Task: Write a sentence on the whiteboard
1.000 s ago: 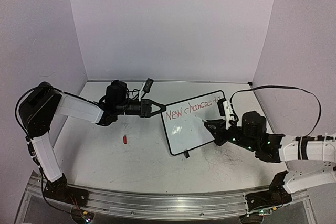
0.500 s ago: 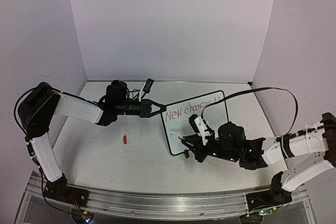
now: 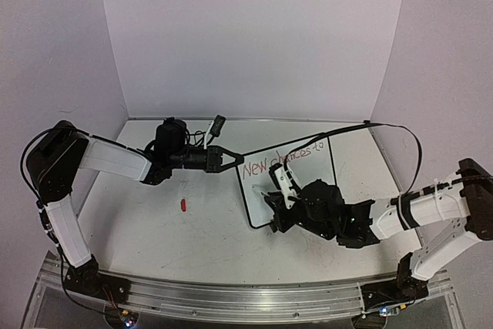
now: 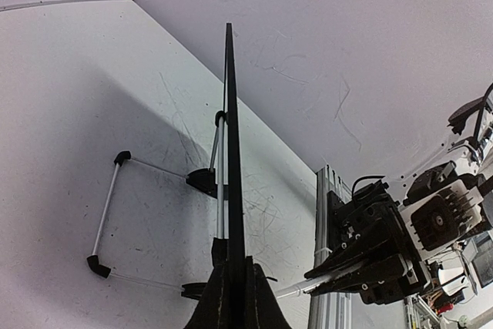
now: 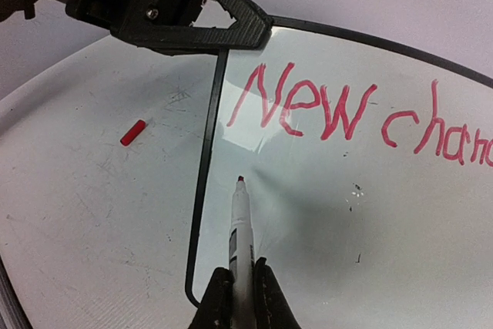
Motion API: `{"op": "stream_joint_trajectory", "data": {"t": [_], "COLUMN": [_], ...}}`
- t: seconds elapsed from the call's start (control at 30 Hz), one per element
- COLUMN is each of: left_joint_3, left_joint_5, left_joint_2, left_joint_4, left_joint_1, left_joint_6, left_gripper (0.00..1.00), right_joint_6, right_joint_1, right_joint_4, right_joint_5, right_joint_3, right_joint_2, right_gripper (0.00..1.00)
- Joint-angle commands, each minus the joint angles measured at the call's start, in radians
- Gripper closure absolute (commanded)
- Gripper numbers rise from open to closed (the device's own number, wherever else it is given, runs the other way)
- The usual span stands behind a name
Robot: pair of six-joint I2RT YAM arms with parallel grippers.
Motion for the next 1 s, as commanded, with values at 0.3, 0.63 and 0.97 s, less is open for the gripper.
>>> {"op": "stream_joint_trajectory", "data": {"t": [0.3,0.63,0.97], "left_joint_3": [0.005,0.01,0.011], "left_joint_5": [0.011,0.016,0.018], "left_joint_2": [-0.022,-0.023,-0.02], "left_joint_4": [-0.082,-0.083,-0.083], "left_joint_1": [-0.009,-0.009,-0.009], "left_joint_6": [0.012,0.012,0.011], "left_gripper": [1.0,1.0,1.0], "right_joint_6": [0.024,0.023,0.004], "right_joint_1": [0.001,0.002,0.002], "right_joint_4": [0.024,0.027,0.027], "right_joint_5": [0.062,0.076,0.077], "right_joint_3": [0.033,0.052,0.069], "right_joint_2": [0.038,0.068,0.086], "right_gripper": [1.0,1.0,1.0]}}
